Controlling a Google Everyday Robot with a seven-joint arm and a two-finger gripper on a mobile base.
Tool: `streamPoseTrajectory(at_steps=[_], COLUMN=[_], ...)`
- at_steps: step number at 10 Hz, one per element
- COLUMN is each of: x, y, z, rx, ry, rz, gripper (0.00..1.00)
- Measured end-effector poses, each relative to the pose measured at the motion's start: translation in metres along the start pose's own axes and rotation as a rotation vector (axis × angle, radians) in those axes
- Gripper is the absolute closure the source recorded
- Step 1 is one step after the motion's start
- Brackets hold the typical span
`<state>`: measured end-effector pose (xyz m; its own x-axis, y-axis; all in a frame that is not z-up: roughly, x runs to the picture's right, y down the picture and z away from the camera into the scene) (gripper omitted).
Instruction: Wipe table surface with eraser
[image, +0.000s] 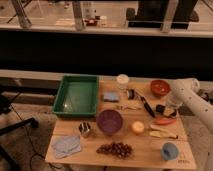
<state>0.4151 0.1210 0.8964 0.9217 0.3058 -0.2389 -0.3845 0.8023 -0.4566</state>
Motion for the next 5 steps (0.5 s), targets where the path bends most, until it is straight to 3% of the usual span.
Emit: streamPoseTrajectory(at_steps=[1, 2, 5], x=[0.001, 0.019, 0.017], y=[-0.001, -0.012, -0.031], z=[0.000, 0.006, 0.016], rx=[-0.001, -0.006, 0.005], ry=[0.002, 0.027, 0.030], rz=[0.003, 0.048, 0.069], gripper=[0.97, 0.97, 0.97])
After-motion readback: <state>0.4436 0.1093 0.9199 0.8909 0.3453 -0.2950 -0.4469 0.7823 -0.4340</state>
